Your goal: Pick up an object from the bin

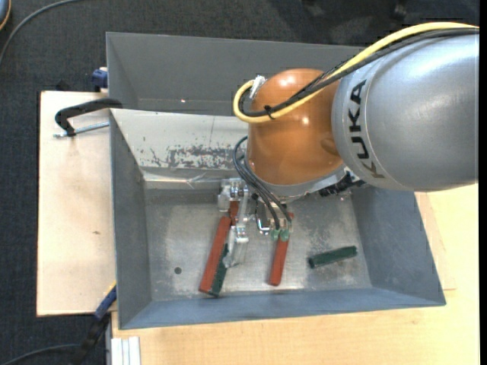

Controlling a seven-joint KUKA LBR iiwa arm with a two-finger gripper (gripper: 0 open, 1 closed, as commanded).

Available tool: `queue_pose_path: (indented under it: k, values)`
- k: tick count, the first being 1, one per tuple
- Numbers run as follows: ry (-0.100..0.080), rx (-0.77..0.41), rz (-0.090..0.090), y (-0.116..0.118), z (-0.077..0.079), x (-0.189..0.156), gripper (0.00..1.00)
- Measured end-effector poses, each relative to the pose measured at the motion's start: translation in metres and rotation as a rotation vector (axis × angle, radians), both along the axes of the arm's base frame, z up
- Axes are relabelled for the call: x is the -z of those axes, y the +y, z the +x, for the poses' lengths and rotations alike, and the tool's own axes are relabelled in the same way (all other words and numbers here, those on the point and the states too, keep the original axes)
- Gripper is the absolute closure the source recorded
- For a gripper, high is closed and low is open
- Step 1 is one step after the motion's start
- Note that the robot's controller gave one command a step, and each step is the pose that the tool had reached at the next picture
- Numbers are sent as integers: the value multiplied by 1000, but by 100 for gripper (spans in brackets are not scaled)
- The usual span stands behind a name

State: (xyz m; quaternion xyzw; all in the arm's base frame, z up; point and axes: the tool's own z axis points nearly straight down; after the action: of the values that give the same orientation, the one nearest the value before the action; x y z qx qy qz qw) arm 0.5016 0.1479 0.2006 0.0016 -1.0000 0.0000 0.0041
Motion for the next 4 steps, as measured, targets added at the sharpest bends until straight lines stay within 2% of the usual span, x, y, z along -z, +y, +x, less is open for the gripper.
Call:
queue_pose_path:
  k: [1,2,3,4]
  values:
    - [-3,-569,3,-18,4,132,0]
    - [-17,-698,4,-25,42,109,0]
    - [-9,-1093,5,-52,8,130,0]
    - [-14,-1090,5,-51,10,129,100]
